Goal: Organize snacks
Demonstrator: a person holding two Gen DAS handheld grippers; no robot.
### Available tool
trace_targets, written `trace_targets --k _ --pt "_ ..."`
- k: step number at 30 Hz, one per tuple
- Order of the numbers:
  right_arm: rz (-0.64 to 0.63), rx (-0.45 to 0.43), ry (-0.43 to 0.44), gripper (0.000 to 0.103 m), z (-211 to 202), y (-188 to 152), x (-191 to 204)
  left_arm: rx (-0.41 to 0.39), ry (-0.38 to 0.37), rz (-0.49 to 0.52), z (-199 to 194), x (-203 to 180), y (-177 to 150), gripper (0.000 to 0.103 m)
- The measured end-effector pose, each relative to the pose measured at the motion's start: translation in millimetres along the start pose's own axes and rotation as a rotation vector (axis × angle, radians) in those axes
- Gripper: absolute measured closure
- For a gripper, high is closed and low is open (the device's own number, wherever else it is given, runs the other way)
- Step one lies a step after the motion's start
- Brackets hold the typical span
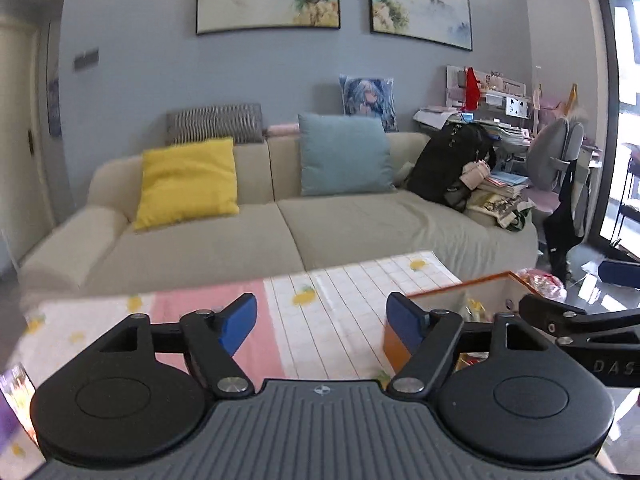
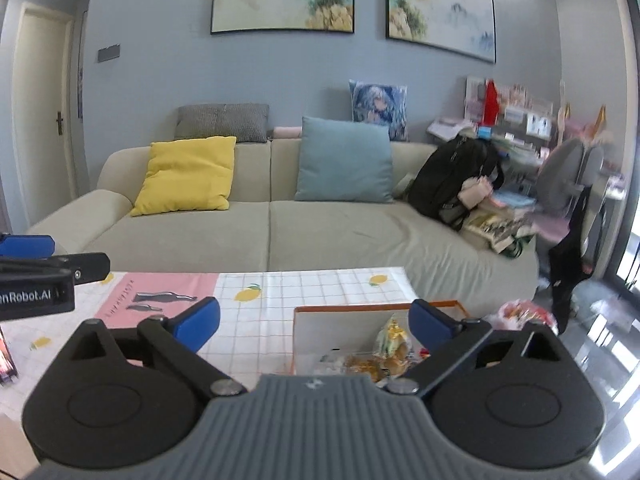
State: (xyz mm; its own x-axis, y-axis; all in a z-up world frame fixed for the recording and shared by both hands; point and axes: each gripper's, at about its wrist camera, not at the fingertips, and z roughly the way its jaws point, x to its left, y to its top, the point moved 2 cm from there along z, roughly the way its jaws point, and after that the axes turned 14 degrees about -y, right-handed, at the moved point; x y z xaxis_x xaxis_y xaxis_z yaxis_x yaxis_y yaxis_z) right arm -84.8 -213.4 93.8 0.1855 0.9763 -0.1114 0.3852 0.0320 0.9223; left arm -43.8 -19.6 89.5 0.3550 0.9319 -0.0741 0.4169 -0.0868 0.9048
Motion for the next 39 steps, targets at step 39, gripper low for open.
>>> trace_targets --k 39 --pt "-0.068 0.226 -0.072 0.003 18 -81 10 0.296 0.048 -0.104 20 9 -71 0.015"
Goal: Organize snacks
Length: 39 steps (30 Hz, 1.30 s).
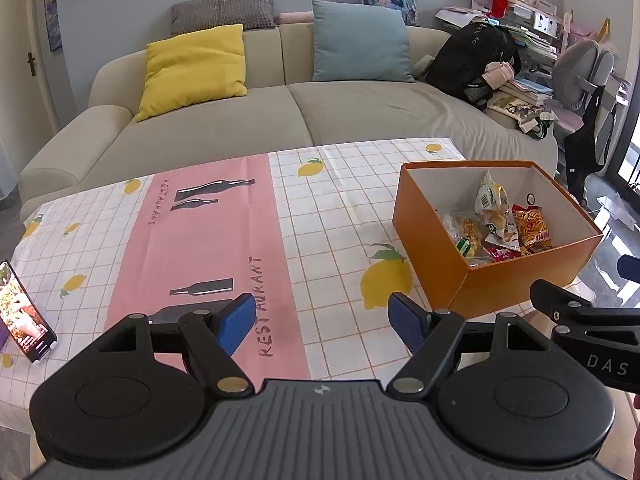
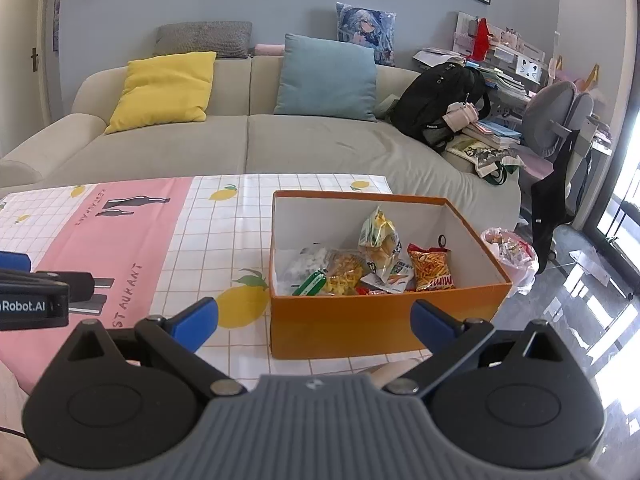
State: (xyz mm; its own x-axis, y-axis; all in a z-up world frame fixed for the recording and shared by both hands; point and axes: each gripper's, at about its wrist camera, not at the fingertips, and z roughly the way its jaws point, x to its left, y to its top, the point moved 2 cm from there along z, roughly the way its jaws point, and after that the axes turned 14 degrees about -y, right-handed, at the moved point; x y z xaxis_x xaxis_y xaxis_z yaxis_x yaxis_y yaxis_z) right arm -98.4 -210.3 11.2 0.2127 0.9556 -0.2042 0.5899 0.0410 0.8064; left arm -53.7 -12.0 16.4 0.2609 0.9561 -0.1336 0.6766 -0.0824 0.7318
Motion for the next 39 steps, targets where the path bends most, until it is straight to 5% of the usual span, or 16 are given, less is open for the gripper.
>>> trace_targets --k 39 --pt "-0.020 0.003 0.007 0.003 -0.3 -1.4 4.0 -0.010 0.009 -0.006 -3.8 -0.6 2.0 0.015"
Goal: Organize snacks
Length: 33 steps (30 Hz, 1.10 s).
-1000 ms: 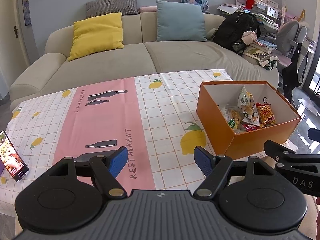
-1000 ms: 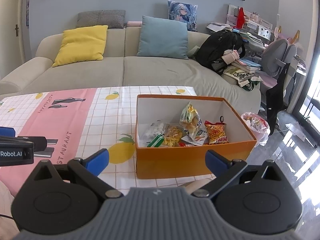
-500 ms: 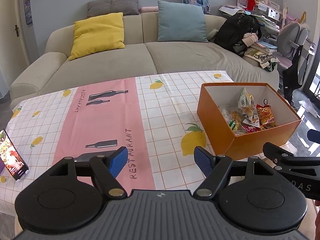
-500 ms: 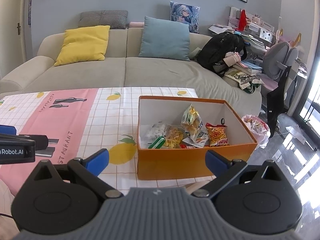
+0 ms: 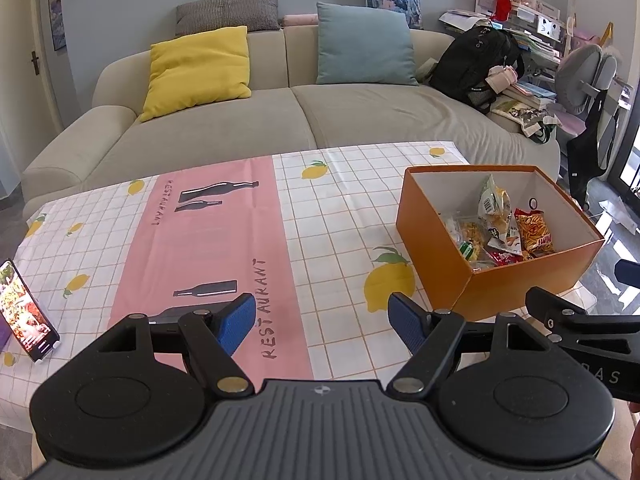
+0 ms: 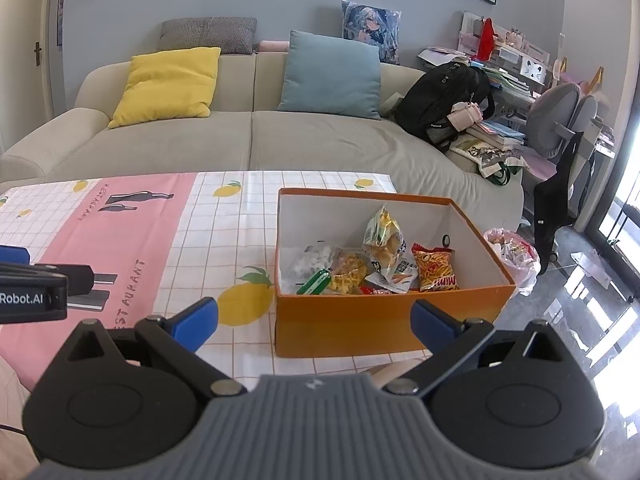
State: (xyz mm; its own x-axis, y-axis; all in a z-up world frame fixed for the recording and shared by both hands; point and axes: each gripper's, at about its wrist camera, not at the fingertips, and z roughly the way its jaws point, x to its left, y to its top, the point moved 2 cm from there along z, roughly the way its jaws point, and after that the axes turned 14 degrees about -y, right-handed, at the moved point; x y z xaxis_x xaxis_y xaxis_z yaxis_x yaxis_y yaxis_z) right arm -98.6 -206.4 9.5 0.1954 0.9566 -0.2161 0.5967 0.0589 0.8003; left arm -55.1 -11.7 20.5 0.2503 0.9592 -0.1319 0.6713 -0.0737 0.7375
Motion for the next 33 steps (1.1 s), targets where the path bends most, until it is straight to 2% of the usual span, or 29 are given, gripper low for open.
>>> trace_targets --k 33 --pt "-0.010 0.014 0.016 0.003 1.4 -1.8 -0.8 0.001 0.008 -0.012 -1.0 -0.9 -2.0 0.015"
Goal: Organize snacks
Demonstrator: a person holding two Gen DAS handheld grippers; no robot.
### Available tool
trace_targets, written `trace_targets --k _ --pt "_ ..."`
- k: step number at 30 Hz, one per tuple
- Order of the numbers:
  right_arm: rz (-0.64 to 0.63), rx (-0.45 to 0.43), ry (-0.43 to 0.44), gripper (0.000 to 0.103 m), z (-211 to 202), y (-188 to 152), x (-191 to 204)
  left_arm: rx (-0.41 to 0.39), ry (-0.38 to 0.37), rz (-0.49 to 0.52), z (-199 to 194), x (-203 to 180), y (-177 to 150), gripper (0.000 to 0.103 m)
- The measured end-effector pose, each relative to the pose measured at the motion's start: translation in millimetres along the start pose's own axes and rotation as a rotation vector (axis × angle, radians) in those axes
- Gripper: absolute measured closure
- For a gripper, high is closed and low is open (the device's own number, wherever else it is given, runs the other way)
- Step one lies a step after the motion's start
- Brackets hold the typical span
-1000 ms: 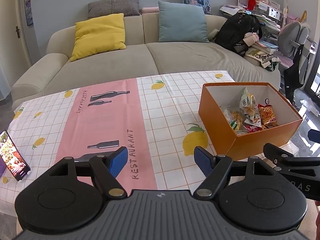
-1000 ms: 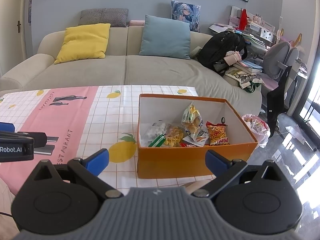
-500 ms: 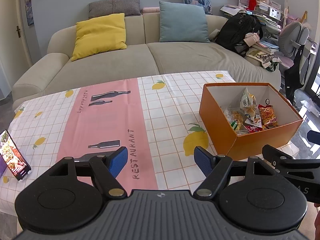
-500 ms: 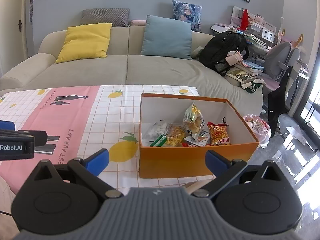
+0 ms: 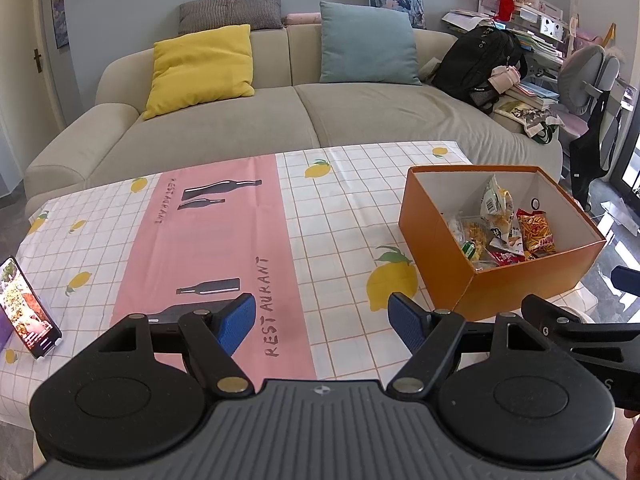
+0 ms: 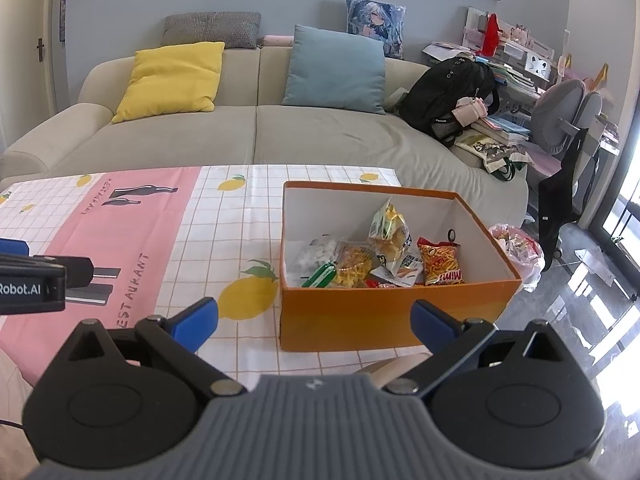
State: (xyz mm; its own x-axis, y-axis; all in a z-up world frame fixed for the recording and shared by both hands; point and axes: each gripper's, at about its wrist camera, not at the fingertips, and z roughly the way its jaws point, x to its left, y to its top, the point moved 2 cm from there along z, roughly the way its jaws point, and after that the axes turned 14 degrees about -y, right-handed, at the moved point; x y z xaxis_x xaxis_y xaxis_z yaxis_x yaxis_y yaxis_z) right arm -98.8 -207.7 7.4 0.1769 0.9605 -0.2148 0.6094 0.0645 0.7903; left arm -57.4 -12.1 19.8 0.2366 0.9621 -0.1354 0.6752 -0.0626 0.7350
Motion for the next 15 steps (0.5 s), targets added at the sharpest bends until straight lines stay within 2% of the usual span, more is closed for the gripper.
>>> trace_targets --k 15 --pt "-0.017 0.002 0.004 0.003 1.7 0.0 2.5 -0.015 -0.007 -0.024 -5.4 0.4 -1.0 0.015"
